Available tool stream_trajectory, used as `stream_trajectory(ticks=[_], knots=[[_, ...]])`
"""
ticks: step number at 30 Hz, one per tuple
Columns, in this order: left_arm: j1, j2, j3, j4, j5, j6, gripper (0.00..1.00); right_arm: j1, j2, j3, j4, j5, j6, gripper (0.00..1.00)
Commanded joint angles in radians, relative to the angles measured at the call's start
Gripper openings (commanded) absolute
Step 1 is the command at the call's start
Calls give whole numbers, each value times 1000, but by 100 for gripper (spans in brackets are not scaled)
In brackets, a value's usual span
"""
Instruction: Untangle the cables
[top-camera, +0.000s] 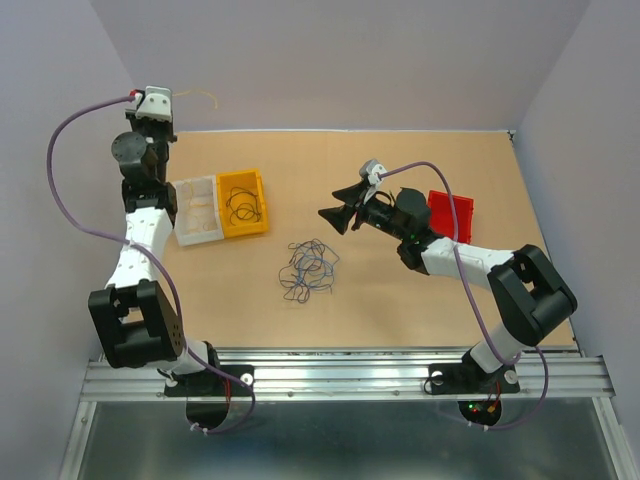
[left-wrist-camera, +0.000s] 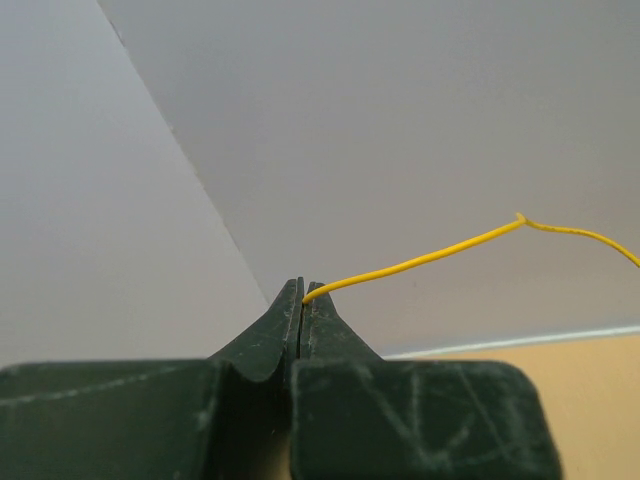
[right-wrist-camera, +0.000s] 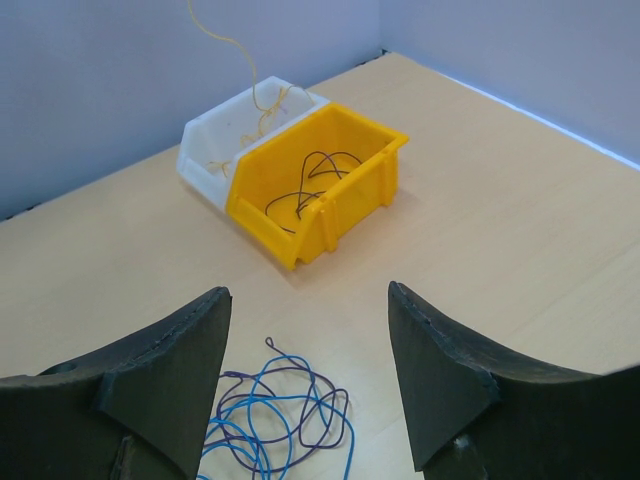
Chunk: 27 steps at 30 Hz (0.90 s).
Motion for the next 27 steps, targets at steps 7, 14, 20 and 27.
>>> stream_trajectory(ticks=[7,14,20,27], knots=[[5,-10,-216,78,-29,-2,0,7,-37,-30,59,12,-10,70],[16,-21,-283,-49,-38,-42,0,7,-43,-34,59,13,-10,70],[49,-1,-260,-98,230,-94,0,9,-32,-26,60,7,-5,70],[49,-57,-230,-88,415,-117,0,7,-38,-30,59,9,-8,70]])
